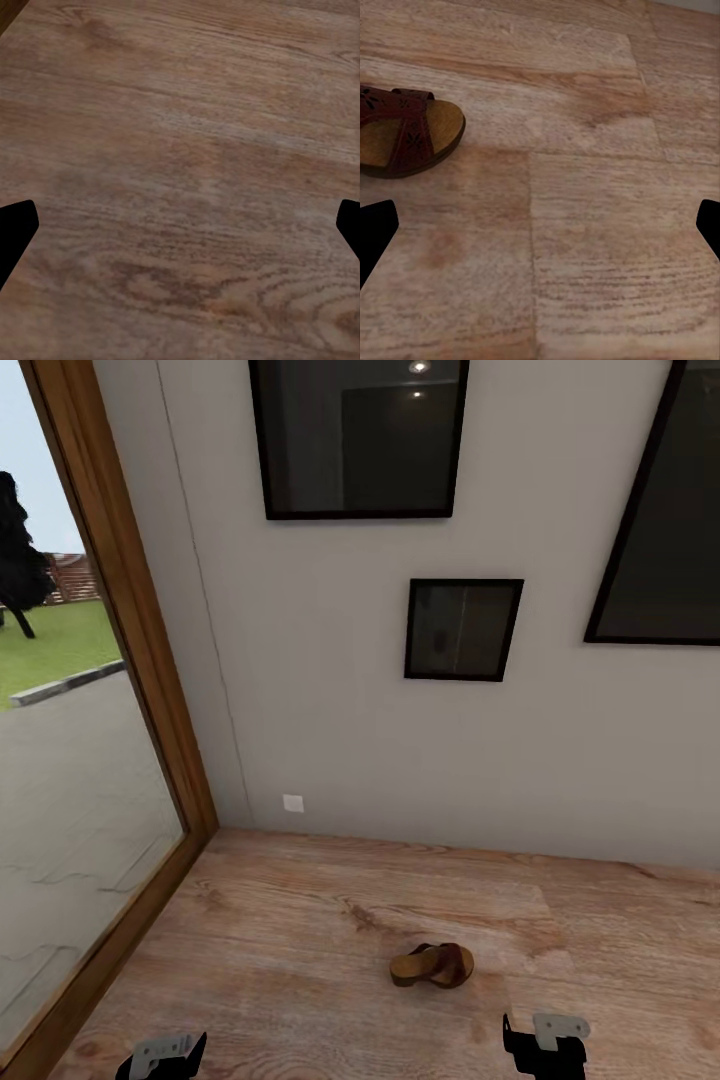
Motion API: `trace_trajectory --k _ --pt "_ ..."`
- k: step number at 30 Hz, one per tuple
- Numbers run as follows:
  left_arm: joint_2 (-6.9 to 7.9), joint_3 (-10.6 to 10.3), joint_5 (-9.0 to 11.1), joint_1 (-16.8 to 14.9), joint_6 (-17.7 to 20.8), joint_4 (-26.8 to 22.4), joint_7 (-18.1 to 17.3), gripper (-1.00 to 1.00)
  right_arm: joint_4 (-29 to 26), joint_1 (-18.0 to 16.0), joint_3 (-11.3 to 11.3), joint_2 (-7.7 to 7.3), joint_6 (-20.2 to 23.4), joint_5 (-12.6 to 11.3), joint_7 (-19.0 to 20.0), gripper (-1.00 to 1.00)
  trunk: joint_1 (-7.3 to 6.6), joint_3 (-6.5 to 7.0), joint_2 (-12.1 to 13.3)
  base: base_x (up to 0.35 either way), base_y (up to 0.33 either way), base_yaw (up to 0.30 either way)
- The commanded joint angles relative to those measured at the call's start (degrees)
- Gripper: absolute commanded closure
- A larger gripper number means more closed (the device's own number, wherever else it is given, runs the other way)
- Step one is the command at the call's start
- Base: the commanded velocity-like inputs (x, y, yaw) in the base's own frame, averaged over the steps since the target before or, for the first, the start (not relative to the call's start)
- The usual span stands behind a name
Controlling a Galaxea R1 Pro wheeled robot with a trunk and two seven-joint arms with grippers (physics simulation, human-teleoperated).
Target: Pick up the two gym shoes and the two sandals from the corridor floor and place them onto the hallstand (shoe rack) in the corridor, making sure they are on the rack and not on the floor. Arrange them so the two gym shoes are next to each other and the two sandals are next to each other.
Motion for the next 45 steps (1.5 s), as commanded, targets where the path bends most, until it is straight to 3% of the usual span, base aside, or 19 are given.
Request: trace_trajectory --k 1,14,45 --pt "-0.01 0.5 -0.4 0.0 -0.2 0.0 -0.3 -1.00 0.0 0.0 -0.4 0.05 -0.2 0.6 -0.2 -1.00 -0.01 -0.05 0.0 0.000 0.000 0.000" --pt "-0.01 0.5 -0.4 0.0 -0.2 0.0 -0.3 -1.00 0.0 0.0 -0.5 0.11 -0.3 0.6 -0.3 -1.00 -0.01 -0.02 0.0 0.000 0.000 -0.014" --pt "-0.01 0.5 -0.4 0.0 -0.2 0.0 -0.3 -1.00 0.0 0.0 -0.6 0.11 -0.1 0.4 -0.3 -1.00 -0.01 0.34 0.0 0.000 0.032 -0.278"
